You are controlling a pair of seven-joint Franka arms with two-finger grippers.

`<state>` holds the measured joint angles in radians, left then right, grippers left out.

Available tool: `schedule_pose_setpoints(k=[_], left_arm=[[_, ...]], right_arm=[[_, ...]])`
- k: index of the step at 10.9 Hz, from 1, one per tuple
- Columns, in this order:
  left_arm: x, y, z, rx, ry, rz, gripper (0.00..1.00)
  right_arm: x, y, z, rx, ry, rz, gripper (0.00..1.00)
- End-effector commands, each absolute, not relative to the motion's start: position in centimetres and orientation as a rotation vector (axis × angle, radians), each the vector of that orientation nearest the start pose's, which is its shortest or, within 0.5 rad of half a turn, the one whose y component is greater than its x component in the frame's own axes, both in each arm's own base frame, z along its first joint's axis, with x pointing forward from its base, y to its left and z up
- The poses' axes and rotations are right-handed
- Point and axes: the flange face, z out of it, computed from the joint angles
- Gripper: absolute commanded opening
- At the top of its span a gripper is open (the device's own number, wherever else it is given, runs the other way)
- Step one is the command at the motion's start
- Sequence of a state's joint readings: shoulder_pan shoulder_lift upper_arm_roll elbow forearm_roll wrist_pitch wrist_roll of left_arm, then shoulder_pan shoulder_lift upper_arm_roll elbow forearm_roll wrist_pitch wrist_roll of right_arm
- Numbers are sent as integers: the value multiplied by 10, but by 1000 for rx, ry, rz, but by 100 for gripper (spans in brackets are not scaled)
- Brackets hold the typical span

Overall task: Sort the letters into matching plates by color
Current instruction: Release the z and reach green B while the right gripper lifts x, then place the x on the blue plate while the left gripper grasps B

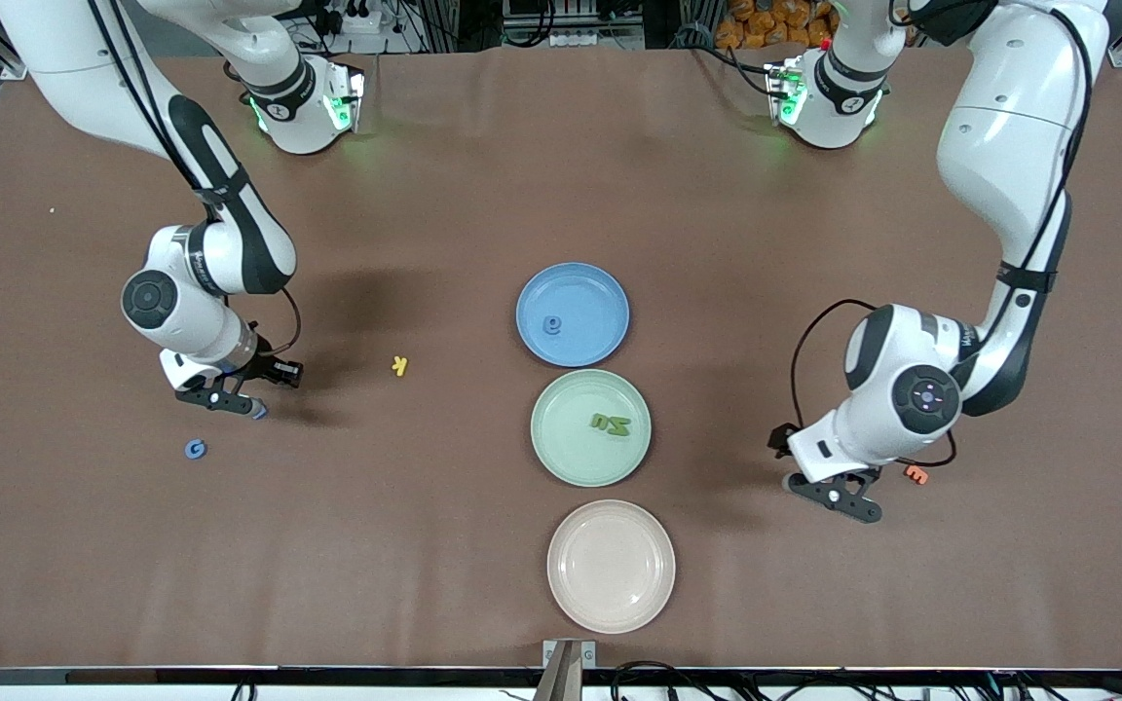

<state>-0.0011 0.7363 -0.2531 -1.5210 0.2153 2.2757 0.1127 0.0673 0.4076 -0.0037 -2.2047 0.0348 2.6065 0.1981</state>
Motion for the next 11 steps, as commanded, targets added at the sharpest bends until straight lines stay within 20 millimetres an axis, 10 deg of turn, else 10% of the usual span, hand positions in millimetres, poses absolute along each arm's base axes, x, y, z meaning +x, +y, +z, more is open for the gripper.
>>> schedule_pose_setpoints(k=[1, 11], left_arm=[[706, -82, 236, -2976, 854, -42, 100], [709, -52, 192, -2935, 1011, -65, 85]], right_arm=[[569, 47, 229, -3136, -79, 24, 28], [557, 269, 294, -3036, -800, -53, 24]])
